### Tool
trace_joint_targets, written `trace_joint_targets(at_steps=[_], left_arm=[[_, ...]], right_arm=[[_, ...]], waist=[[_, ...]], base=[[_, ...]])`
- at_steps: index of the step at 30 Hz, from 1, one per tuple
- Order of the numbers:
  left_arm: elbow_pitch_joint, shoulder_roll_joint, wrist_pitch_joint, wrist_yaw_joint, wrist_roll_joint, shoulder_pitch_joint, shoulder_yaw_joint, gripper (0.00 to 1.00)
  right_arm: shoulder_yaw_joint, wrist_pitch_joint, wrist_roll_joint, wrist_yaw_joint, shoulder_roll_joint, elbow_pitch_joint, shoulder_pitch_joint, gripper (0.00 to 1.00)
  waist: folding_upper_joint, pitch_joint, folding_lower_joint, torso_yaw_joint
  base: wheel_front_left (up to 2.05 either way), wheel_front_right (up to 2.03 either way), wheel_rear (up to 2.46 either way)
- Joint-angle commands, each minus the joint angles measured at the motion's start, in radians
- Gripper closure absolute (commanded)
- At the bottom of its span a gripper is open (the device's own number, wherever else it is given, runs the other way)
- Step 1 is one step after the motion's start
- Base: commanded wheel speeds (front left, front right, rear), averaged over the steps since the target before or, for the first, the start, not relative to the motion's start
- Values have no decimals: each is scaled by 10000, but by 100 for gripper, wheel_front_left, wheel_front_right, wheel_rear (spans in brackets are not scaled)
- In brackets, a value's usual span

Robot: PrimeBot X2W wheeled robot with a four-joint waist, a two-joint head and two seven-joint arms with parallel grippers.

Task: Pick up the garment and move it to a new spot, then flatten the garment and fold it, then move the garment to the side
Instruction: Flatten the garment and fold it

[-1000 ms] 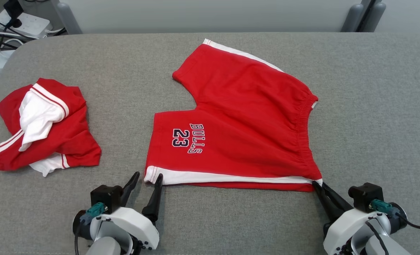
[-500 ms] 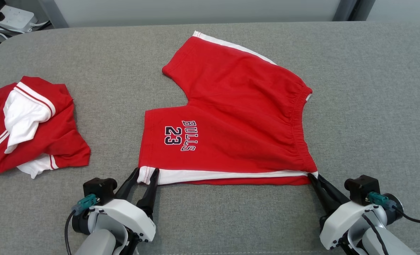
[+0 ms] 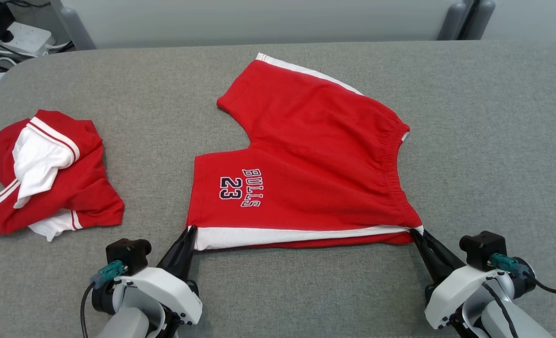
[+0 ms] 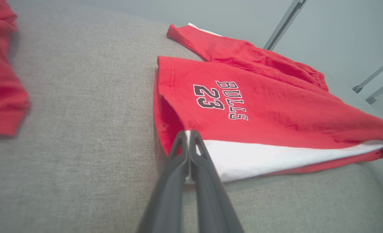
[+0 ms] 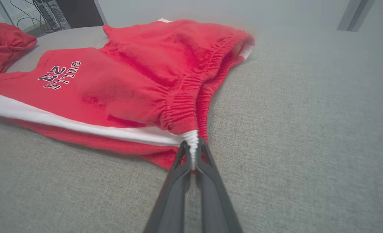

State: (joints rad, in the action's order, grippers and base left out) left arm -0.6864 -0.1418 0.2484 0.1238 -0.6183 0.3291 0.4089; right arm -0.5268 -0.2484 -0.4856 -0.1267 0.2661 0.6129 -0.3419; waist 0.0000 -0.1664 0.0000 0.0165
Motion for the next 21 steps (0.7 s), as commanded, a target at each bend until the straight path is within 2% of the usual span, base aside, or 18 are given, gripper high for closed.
trace_joint_targets(at_steps=[1, 8, 21], left_arm=[[230, -190, 134, 68, -89, -83, -301, 100], [282, -208, 134, 68, -169, -738, -265, 100], [1121, -35, 134, 69, 747, -2011, -1018, 100]], right_arm=[[-75, -134, -58, -40, 141, -173, 28, 100], [-28, -134, -91, -40, 174, -246, 355, 100], [82, -134, -69, -40, 267, -816, 1165, 100]], waist=[[0, 146, 0, -15], [0, 798, 0, -79], [0, 1739, 0, 76]], base=[[0, 0, 0], [0, 0, 0], [0, 0, 0]])
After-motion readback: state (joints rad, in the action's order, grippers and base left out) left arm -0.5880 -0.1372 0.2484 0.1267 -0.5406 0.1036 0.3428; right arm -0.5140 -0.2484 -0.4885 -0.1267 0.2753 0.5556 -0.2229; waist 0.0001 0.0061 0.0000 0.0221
